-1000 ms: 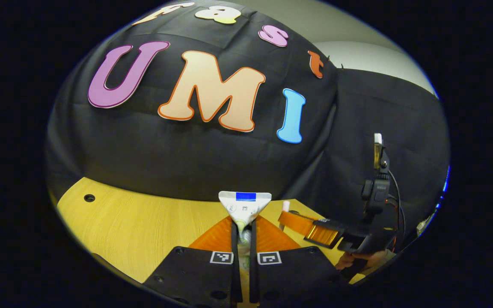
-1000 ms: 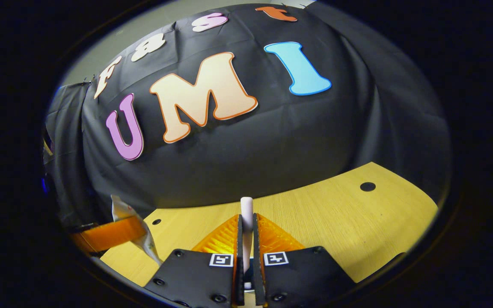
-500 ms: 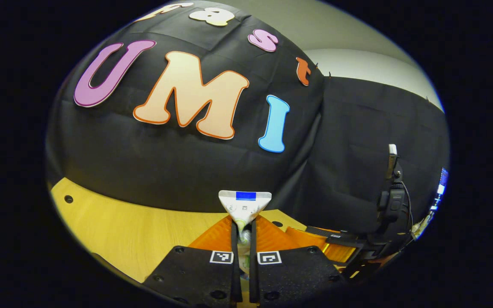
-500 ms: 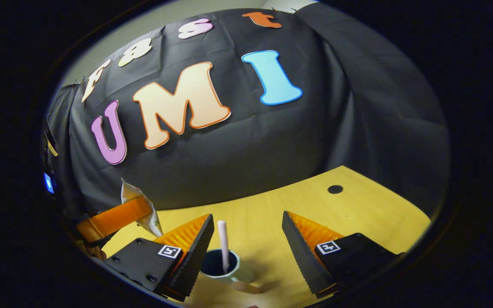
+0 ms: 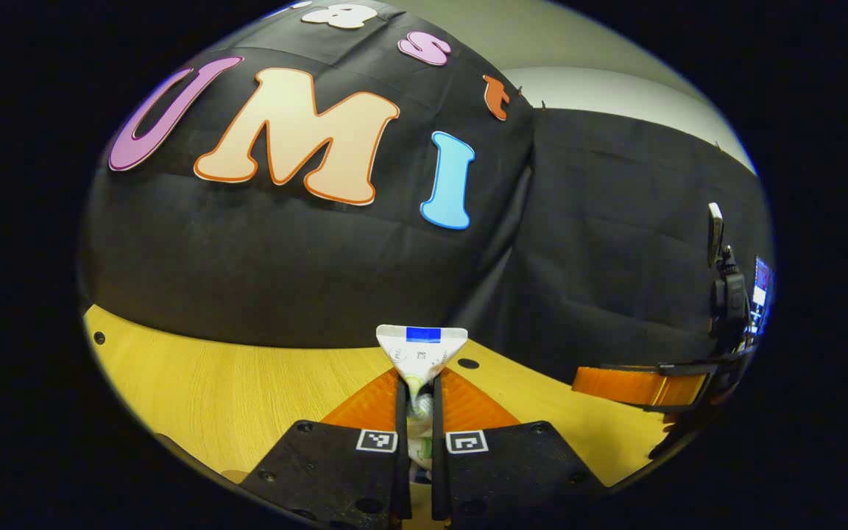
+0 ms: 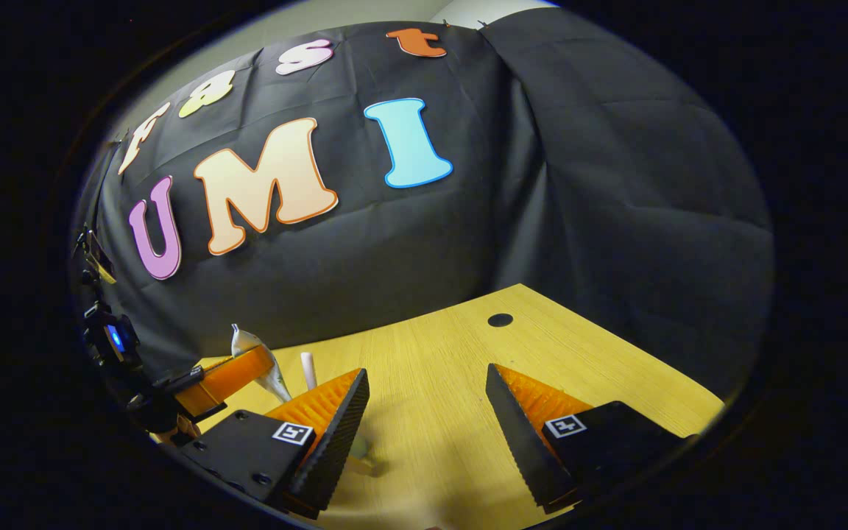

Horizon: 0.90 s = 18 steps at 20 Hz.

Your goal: Put the toothbrush and toothpaste on the desktop into the cup, then pick up the cup and place it on the coaster on the desktop.

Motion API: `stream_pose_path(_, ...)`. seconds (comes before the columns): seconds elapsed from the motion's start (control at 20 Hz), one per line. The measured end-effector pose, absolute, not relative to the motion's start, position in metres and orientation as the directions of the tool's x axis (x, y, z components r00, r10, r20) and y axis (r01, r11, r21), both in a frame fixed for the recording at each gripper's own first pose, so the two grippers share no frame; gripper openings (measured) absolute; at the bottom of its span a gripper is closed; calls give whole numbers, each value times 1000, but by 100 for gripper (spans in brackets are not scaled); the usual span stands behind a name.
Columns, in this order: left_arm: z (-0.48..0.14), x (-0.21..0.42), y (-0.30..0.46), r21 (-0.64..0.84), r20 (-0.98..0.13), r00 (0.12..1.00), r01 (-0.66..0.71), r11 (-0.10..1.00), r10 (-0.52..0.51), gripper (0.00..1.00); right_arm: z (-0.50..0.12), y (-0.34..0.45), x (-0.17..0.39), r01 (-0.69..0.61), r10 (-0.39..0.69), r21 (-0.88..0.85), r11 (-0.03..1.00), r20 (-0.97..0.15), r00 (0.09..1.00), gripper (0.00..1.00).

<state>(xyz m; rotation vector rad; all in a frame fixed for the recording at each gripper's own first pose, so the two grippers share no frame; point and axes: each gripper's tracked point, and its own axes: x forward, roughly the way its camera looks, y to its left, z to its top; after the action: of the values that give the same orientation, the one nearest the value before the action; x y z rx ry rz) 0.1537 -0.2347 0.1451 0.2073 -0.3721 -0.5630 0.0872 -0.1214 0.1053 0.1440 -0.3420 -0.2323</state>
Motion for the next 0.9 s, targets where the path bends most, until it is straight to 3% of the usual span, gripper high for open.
stream_pose_path(0.1,136,152,-236,291,259,782,497,818,-567,12,99,-120,86,202,-248,174,964,303,920,94)
stream_pose_path(0.15,134,149,-237,287,254,778,506,813,-574,18,96,-118,87,199,-243,170,965,297,924,98)
stream_pose_path(0.2,135,144,-237,284,258,773,512,811,-579,23,95,-116,87,200,-241,162,966,296,925,94)
stream_pose_path(0.25,136,140,-238,287,264,769,513,809,-582,39,94,-115,87,200,-238,152,968,296,925,98)
stream_pose_path(0.35,140,134,-236,296,274,769,503,812,-577,76,93,-108,87,187,-221,140,972,291,931,94)
stream_pose_path(0.4,143,130,-234,296,283,770,497,816,-571,80,94,-104,87,178,-211,136,975,289,934,98)
stream_pose_path(0.45,146,126,-230,292,296,772,487,823,-562,88,93,-101,87,172,-203,129,977,286,937,94)
stream_pose_path(0.55,152,115,-221,279,313,778,472,836,-544,92,94,-94,87,152,-178,112,982,278,944,94)
stream_pose_path(0.9,173,73,-157,266,355,841,327,907,-408,93,88,-49,98,24,-25,10,1000,186,982,98)
